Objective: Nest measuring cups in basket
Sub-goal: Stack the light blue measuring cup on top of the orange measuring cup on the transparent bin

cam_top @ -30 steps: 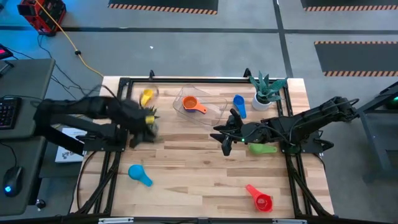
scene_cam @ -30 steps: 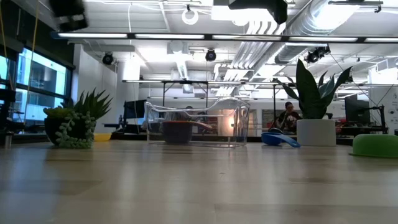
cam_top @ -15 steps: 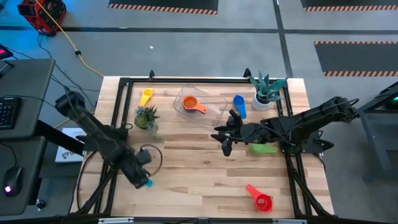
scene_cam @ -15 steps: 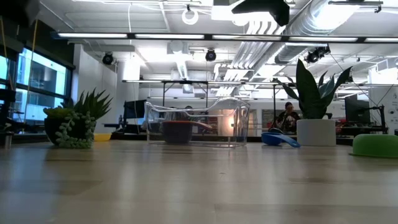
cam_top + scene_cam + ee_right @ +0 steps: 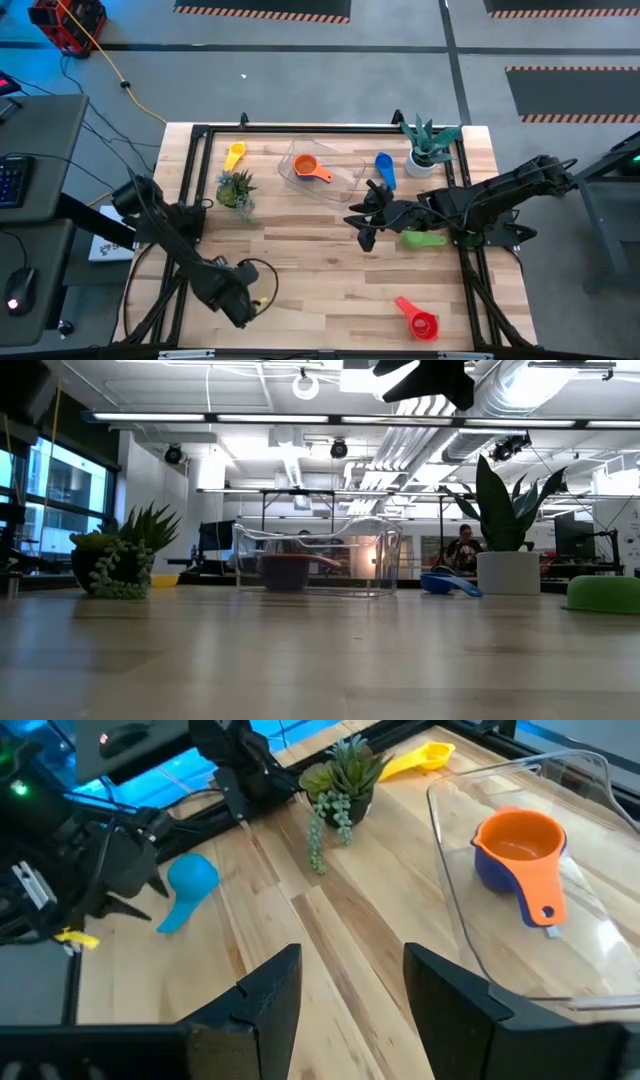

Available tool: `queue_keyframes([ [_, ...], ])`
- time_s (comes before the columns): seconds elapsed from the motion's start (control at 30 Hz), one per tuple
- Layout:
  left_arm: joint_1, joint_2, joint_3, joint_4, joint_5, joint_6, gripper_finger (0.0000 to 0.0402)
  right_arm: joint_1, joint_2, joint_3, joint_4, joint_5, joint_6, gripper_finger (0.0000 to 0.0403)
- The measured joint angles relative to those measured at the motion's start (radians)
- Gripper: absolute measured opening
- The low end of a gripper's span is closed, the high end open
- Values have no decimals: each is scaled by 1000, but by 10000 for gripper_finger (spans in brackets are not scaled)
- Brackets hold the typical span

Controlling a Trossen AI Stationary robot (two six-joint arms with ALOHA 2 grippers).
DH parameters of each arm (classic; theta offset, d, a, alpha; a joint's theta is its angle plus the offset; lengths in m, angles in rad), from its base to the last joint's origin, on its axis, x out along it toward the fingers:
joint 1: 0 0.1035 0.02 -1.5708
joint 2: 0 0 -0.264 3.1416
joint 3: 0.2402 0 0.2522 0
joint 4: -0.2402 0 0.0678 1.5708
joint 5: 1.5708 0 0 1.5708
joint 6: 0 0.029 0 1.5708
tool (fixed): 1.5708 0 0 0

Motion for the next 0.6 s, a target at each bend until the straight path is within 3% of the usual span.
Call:
queue_keyframes([
  [0.6, -14, 127, 12, 48, 13, -33, 163, -74, 0, 0, -12, -76, 0, 167],
])
